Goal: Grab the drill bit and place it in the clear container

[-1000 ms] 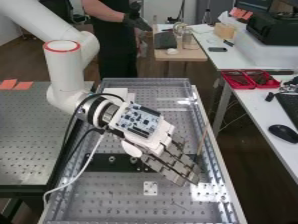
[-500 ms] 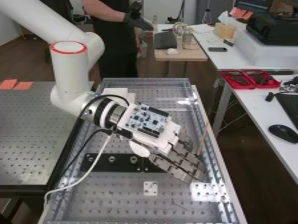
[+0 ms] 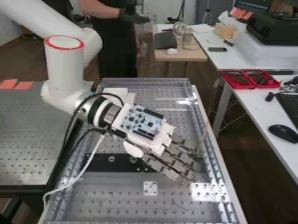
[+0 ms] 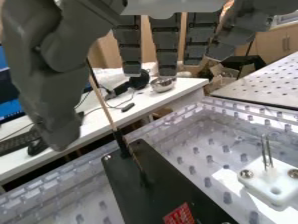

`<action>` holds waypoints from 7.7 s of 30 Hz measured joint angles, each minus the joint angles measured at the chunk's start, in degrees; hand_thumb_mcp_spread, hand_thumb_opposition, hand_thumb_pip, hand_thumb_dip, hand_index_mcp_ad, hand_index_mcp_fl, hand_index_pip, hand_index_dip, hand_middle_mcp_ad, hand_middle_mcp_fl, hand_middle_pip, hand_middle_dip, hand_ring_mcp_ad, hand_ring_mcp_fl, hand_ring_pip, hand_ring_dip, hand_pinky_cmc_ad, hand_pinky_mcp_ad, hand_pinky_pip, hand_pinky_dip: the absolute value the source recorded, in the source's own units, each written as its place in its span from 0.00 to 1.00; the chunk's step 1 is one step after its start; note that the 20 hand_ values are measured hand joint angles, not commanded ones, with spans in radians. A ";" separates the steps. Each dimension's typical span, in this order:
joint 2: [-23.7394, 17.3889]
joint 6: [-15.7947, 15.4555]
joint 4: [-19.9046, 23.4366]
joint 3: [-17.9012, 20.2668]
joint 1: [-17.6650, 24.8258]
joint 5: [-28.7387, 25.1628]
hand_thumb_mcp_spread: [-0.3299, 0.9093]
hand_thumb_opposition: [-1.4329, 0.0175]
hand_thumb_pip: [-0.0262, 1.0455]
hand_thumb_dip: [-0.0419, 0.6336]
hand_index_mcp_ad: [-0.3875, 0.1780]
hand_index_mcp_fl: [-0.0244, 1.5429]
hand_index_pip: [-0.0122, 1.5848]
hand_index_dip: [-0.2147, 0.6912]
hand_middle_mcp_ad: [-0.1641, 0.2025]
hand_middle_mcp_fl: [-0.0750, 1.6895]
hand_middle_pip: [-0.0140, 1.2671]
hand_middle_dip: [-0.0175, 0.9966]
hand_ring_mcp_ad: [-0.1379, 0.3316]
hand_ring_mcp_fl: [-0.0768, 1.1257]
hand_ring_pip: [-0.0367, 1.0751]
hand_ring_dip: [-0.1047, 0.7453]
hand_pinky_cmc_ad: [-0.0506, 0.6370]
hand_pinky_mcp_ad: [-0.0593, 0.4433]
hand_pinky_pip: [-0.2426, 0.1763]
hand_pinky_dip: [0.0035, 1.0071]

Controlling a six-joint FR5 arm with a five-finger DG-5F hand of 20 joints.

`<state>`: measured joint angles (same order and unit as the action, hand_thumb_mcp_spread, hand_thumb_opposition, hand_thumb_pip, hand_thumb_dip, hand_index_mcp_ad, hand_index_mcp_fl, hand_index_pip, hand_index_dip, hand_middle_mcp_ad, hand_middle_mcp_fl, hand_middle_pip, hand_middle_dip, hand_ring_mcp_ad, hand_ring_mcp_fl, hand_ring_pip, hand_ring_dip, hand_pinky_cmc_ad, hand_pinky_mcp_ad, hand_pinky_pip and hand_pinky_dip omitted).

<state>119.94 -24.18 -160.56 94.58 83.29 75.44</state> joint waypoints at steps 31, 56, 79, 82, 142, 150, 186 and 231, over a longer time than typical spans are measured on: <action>-6.03 -2.99 12.94 7.34 1.10 -3.86 0.55 0.45 0.79 0.67 0.61 0.10 0.53 0.53 0.82 0.18 0.12 0.55 0.68 0.20 0.20 0.57 0.81 0.45 0.47 0.56; 0.07 -1.21 7.47 2.69 0.01 -3.51 0.51 0.46 0.70 0.46 0.61 0.34 0.37 0.60 0.82 0.13 0.09 0.44 0.79 0.06 0.11 0.48 0.77 0.38 0.46 0.40; 4.15 -0.61 4.40 -1.10 -0.09 -3.31 0.55 0.47 0.70 0.46 0.61 0.08 0.75 0.62 0.83 0.15 0.10 0.44 0.77 0.05 0.11 0.48 0.75 0.39 0.49 0.32; 4.19 -0.48 4.78 -1.15 -0.02 -3.23 0.56 0.46 0.70 0.46 0.61 0.08 0.80 0.67 0.83 0.15 0.10 0.44 0.75 0.05 0.11 0.48 0.73 0.39 0.52 0.33; 4.35 -9.00 6.66 -0.82 0.89 -1.57 0.65 0.45 0.64 0.46 0.53 0.17 0.78 0.64 0.76 0.16 0.09 0.44 0.74 0.05 0.11 0.47 0.66 0.35 0.67 0.20; 4.84 -10.30 6.98 -1.16 0.83 -1.26 0.65 0.45 0.63 0.46 0.52 0.16 0.79 0.63 0.76 0.16 0.10 0.44 0.74 0.05 0.11 0.48 0.66 0.35 0.67 0.20; 5.17 -12.50 8.11 -1.67 0.40 -0.02 0.70 0.41 0.57 0.47 0.46 0.29 0.80 0.62 0.70 0.19 0.10 0.44 0.75 0.07 0.11 0.48 0.66 0.35 0.70 0.20; -8.14 -12.41 11.85 3.76 2.37 1.15 0.80 0.32 0.49 0.46 0.44 0.54 0.67 0.48 0.65 0.27 0.10 0.44 0.72 0.13 0.11 0.48 0.68 0.36 0.82 0.21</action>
<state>111.79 -36.59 -148.71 98.34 85.66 76.59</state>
